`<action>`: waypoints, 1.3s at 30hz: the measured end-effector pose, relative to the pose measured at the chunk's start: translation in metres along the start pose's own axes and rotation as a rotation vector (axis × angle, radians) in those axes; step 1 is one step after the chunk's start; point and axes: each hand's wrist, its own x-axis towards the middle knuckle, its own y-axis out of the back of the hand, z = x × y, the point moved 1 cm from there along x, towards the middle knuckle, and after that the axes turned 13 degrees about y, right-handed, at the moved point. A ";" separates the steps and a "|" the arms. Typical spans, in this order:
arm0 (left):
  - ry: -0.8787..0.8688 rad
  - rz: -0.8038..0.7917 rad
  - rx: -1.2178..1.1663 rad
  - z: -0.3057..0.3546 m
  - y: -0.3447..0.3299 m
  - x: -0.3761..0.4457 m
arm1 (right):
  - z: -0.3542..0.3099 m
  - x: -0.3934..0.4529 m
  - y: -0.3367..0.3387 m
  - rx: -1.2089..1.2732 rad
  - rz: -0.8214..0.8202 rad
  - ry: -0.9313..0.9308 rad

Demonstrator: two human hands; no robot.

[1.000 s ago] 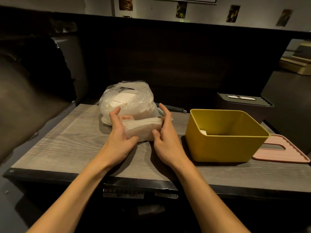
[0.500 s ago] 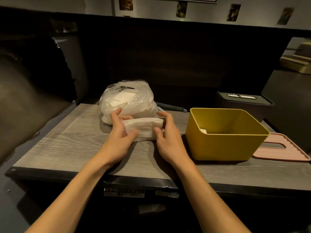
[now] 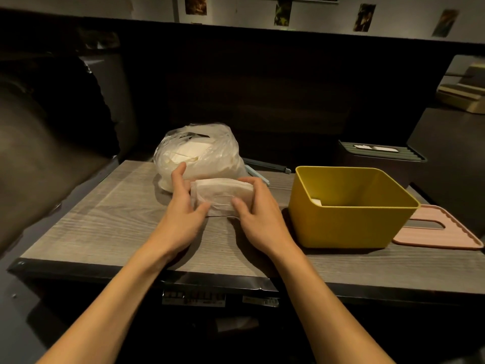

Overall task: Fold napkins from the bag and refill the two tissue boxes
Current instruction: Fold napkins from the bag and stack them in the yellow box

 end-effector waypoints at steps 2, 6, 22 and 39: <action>-0.040 -0.039 0.137 -0.002 -0.003 0.001 | -0.001 0.000 -0.004 -0.078 -0.121 0.015; -0.054 -0.035 0.228 -0.003 -0.008 0.003 | 0.001 0.002 -0.002 -0.035 -0.053 0.000; 0.080 0.178 0.052 0.016 0.007 -0.017 | -0.006 -0.005 0.006 -0.089 0.134 0.020; -0.162 0.020 0.117 0.137 -0.004 -0.007 | -0.077 0.016 0.142 -0.426 0.045 0.248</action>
